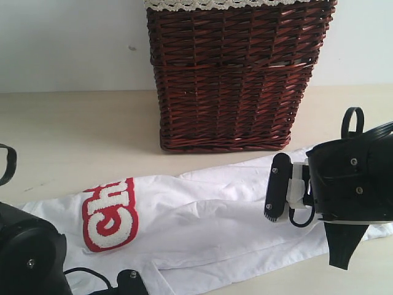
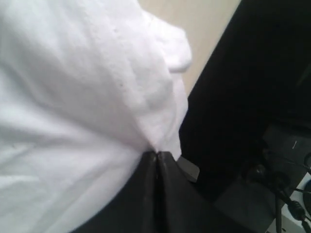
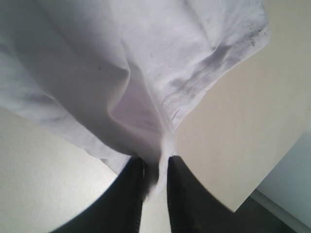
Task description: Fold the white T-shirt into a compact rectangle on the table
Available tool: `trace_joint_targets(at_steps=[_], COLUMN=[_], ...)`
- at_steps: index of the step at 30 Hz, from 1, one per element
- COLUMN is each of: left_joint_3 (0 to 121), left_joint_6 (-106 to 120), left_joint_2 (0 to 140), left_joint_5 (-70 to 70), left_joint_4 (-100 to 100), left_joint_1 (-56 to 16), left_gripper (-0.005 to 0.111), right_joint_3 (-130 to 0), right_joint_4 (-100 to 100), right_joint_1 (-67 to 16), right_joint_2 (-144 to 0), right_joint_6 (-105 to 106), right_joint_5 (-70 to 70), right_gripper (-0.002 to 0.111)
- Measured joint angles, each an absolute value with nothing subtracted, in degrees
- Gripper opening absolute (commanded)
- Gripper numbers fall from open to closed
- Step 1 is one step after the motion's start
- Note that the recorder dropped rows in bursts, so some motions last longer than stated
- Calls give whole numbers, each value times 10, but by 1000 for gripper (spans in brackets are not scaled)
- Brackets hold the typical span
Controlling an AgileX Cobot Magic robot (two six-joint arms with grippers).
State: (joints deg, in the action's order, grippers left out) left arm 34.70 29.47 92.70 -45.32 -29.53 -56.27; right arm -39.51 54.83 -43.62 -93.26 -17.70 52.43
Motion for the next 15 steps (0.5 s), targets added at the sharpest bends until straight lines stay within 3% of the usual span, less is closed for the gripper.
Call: trace_joint_targets(at_steps=[7, 10, 15], left_joint_3=[347, 347, 347], left_joint_6=[316, 321, 323], left_joint_2=[927, 927, 927], left_joint_5=[-449, -446, -428], left_joint_4=[-338, -345, -359], left_joint_1=[-563, -563, -563], left_gripper=[71, 70, 55], right_joint_3=[-395, -395, -395], right_joint_4=[548, 548, 548], right_joint_1=[-436, -436, -436], right_joint_2=[-933, -933, -933], right_joint_6=[-177, -177, -177], right_joint_5=[524, 524, 524], right_gripper=[19, 19, 19])
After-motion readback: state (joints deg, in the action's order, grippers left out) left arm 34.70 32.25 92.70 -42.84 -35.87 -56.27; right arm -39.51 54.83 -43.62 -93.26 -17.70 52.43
